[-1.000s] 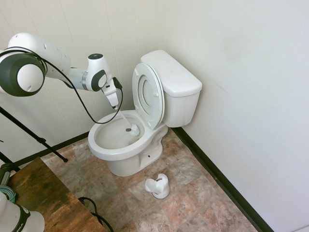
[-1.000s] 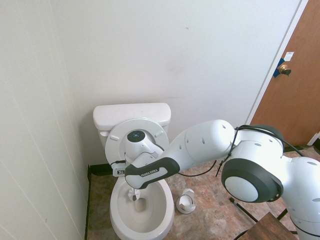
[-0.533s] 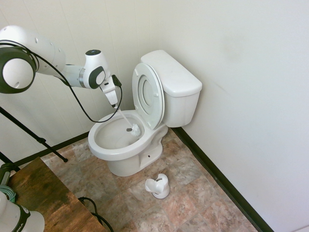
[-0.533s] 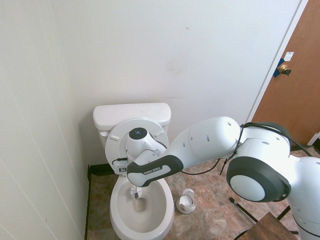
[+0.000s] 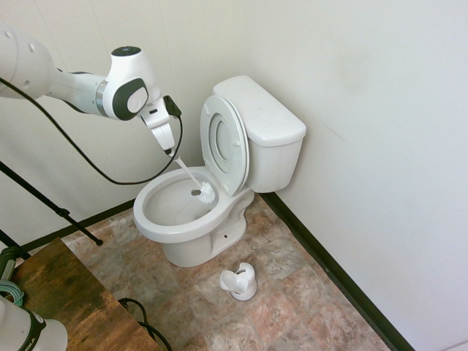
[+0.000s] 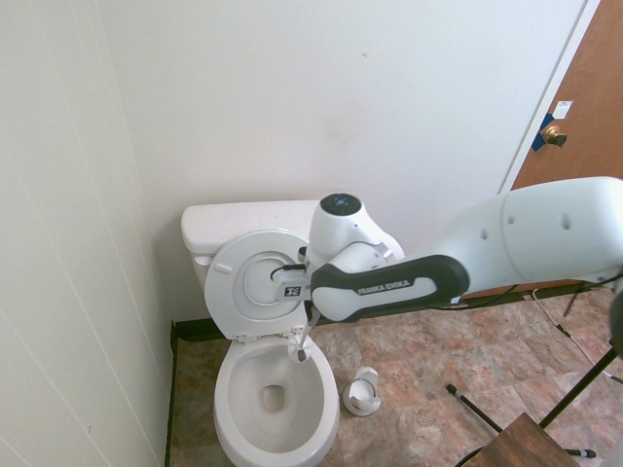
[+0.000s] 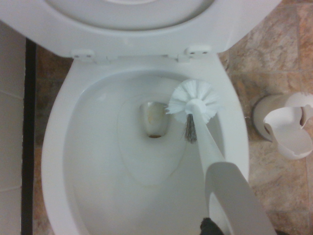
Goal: Clean the toilet
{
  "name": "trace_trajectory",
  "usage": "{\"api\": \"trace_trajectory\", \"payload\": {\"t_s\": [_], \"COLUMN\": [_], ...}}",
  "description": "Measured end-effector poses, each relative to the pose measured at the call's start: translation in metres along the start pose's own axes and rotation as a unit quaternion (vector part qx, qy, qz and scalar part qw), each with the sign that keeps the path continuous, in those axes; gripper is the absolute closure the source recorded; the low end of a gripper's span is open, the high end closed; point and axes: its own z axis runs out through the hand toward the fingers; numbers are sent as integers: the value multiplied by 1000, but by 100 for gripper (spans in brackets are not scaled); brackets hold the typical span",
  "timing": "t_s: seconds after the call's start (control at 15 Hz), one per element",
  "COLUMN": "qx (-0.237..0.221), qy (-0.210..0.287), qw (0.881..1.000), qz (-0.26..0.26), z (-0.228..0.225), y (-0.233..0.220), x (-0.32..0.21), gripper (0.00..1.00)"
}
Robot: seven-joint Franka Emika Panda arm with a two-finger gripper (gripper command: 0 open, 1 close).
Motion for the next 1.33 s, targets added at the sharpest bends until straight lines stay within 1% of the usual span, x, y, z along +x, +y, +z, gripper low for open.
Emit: {"api": "trace_trajectory", "payload": {"t_s": [0.07,0.2,0.4,0.53,0.73,0.93,1.13,1.33], "qx": [3,6,-3,-13,-33,-62,-84,-105], "qy": [2,6,0,1,2,-2,-13,-29], "qw": [1000,999,998,997,994,988,985,983], "qz": [11,35,63,80,109,139,150,150], "z": [-12,-21,-12,0,31,75,114,153], "y": [8,23,41,50,61,72,78,81], "x": [15,54,102,123,155,191,212,214], "gripper": [100,100,100,100,100,100,100,100]}}
